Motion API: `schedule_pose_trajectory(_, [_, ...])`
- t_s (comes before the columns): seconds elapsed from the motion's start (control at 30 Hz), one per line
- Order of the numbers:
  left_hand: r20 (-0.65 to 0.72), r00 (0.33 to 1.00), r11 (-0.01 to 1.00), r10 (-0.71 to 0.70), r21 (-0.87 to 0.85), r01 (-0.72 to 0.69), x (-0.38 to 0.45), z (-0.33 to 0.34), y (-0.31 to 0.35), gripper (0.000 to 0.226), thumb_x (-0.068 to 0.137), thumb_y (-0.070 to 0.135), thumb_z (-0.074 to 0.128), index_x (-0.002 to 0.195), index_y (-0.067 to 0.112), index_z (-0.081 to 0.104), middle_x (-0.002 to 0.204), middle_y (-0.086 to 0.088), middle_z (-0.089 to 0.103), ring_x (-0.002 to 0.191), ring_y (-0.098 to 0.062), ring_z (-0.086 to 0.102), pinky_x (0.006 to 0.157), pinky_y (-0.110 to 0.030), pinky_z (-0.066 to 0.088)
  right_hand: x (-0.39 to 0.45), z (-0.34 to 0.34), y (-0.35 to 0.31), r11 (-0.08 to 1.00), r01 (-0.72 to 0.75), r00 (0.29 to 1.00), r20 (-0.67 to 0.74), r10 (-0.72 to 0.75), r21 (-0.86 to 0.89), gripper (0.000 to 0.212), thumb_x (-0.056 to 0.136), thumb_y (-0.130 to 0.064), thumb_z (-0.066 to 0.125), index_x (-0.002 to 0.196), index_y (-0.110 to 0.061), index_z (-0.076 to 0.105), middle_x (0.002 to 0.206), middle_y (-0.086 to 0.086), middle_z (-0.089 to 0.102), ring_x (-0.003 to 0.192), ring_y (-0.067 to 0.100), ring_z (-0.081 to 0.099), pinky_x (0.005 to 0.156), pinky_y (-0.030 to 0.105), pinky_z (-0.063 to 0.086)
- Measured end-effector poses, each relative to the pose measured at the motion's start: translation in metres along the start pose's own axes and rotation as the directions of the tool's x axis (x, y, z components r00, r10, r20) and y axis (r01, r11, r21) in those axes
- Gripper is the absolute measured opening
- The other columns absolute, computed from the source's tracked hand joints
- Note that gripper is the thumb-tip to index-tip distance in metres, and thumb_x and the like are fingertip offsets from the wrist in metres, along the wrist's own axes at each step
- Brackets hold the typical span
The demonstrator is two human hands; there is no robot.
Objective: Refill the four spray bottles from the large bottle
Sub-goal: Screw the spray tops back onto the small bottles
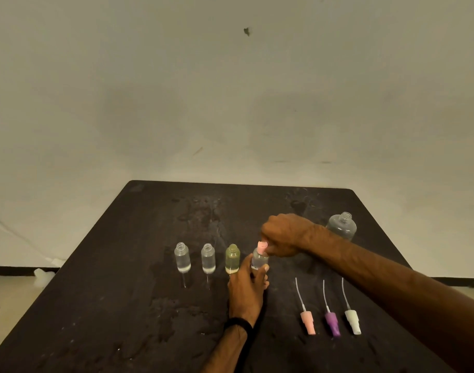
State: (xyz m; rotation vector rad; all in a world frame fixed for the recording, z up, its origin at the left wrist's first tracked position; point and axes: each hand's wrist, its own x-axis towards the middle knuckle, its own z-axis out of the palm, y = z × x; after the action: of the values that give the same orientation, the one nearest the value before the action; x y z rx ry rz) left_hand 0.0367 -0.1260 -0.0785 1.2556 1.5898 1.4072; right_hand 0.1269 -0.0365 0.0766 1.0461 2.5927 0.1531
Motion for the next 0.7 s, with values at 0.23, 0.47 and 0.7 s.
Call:
schedule_pose_trajectory(0.23, [0.025, 1.000, 1.000, -0.007, 0.014, 0.007, 0.001, -0.002, -0.003, 0.017, 0.096, 0.031, 0.066, 0.113, 0.033, 0.064, 0.078, 0.008, 0.073, 0.072, -0.003, 0.071, 0.075, -0.030, 0.062, -0.001, 0.000, 0.003, 0.977, 0.086, 0.996, -0.013, -0.085, 0.195, 0.046, 0.088, -0.031, 0.068, 0.130, -0.018, 0.053, 0.121, 0.005, 0.059, 0.108, 0.021, 0.058, 0.090, 0.031, 0.049])
schedule_pose_trajectory(0.47, [0.039, 0.999, 0.999, -0.019, 0.049, 0.017, 0.000, -0.004, 0.002, 0.015, 0.097, 0.033, 0.064, 0.095, 0.046, 0.057, 0.078, 0.005, 0.073, 0.073, -0.003, 0.071, 0.072, -0.019, 0.059, 0.004, 0.015, -0.005, 0.981, 0.079, 0.996, -0.049, -0.072, 0.179, 0.024, 0.096, -0.024, 0.057, 0.116, -0.012, 0.062, 0.115, 0.008, 0.059, 0.103, 0.021, 0.057, 0.091, 0.032, 0.049])
schedule_pose_trajectory(0.7, [0.035, 0.999, 0.995, 0.001, 0.096, -0.004, 0.002, -0.004, 0.003, 0.009, 0.097, 0.036, 0.063, 0.105, 0.039, 0.058, 0.077, 0.007, 0.072, 0.071, 0.001, 0.070, 0.067, -0.010, 0.052, 0.001, 0.022, -0.007, 0.973, 0.041, 0.995, -0.101, -0.019, 0.227, 0.026, 0.095, -0.030, 0.058, 0.113, -0.011, 0.061, 0.112, 0.008, 0.059, 0.098, 0.020, 0.056, 0.087, 0.031, 0.049])
